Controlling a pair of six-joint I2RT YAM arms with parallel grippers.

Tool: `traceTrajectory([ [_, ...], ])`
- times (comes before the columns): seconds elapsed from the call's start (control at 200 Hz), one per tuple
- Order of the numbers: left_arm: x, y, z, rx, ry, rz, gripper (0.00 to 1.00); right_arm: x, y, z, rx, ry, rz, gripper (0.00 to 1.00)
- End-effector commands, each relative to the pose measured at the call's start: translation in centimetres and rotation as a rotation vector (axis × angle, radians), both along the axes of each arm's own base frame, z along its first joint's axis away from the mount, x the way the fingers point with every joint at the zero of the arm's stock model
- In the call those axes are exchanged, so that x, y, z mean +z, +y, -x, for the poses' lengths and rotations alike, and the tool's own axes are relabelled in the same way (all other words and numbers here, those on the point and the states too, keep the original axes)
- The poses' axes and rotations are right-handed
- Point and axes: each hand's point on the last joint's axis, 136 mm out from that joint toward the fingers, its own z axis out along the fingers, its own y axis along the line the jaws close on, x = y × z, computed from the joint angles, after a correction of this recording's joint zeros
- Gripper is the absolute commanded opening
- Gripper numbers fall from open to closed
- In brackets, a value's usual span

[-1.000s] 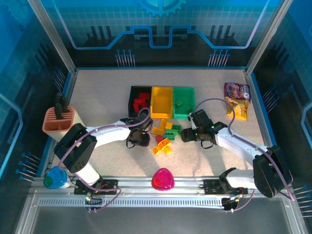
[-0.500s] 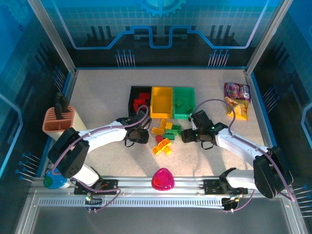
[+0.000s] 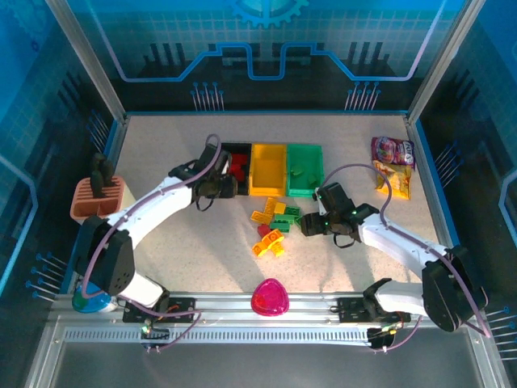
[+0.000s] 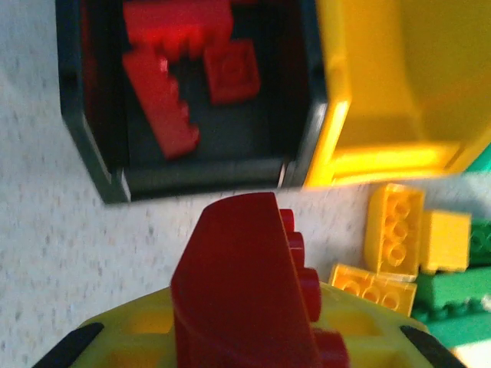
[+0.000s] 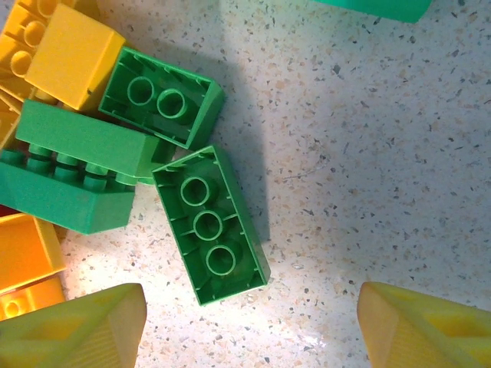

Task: Sort the legos into containers by color

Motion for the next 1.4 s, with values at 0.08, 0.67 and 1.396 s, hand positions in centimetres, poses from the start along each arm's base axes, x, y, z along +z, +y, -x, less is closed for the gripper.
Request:
traceTrajectory([
  [0.08, -0.2, 0.7, -3.3, -0.005, 0.023, -0.032, 0.21, 0.5, -0.2, 1.0, 0.001, -0.003, -0.013, 0.74],
  [0.67, 5.9, 0.8, -4.6, 0.003, -0.121, 0.069, 0.76, 4.9, 3.1, 1.7, 0.181, -0.093, -0.021, 0.78],
  [1.396, 1.3, 5.6, 10.0, 0.086, -0.136, 0.133, 0.65, 3.9, 14.8, 0.0, 0.5, 0.039, 0.186, 0.59],
])
